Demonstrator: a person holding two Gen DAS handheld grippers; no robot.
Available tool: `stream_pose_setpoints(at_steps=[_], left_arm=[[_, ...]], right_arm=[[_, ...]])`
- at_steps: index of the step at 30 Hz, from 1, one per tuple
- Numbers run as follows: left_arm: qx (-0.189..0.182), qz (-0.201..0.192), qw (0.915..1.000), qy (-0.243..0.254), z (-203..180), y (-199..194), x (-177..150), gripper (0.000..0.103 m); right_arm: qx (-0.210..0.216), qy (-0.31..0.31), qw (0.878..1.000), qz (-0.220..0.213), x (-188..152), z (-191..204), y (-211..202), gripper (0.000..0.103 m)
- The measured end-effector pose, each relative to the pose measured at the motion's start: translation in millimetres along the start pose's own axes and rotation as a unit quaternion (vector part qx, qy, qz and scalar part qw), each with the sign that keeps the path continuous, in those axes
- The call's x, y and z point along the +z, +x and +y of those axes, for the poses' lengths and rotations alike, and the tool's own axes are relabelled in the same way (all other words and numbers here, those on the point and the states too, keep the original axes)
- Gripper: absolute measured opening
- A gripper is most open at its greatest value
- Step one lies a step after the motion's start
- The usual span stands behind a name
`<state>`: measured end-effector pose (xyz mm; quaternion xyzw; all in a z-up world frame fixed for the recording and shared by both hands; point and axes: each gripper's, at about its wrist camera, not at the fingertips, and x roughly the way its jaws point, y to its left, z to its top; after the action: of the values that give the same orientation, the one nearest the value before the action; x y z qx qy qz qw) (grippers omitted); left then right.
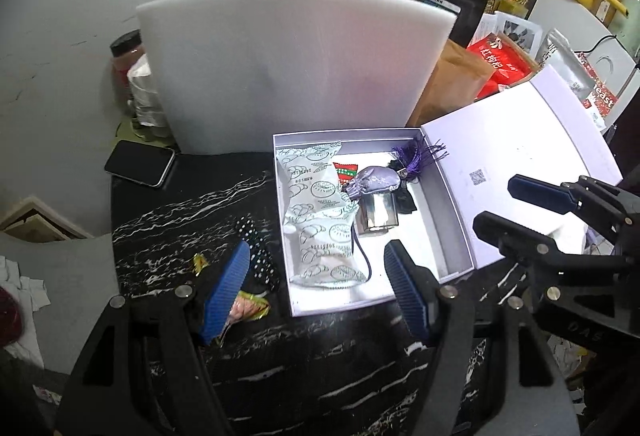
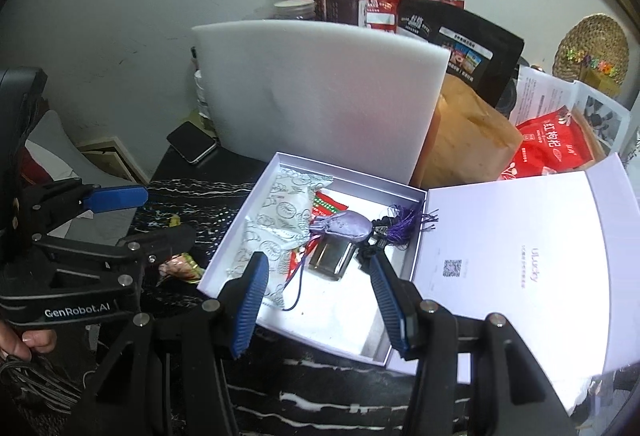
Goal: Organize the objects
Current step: 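Lift both tools out of the box back over the table, then reach the left tool down to the gold cereal snack packet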
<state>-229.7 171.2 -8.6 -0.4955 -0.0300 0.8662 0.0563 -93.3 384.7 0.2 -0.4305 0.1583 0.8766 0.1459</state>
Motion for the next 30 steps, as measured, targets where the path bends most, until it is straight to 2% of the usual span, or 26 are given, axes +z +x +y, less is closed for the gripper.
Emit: stream_pose_setpoints(at_steps=[6, 13, 20, 30], left_arm=[[0.004, -0.007, 1.0000, -0.004, 11, -25, -22, 0.069], [0.011, 0.001, 0.9999, -0.011, 33, -41, -54, 0.070], [0.017, 0.016, 0.9994, -0.026, 61, -43, -79, 0.070], [0.014, 0.037, 0.9977, -0.054, 94, -27, -94, 0.070]], right_arm=[[0.006, -0.005, 1.000, -0.004, -13, 22, -17, 0.053], [0.021, -0.010, 1.000, 0.006, -31, 50, -17, 0.053], [0.038, -0.020, 0.999, 0.019, -38, 77, -6, 0.053], [0.063, -0.042, 0.996, 0.044, -33, 101, 23, 0.053]])
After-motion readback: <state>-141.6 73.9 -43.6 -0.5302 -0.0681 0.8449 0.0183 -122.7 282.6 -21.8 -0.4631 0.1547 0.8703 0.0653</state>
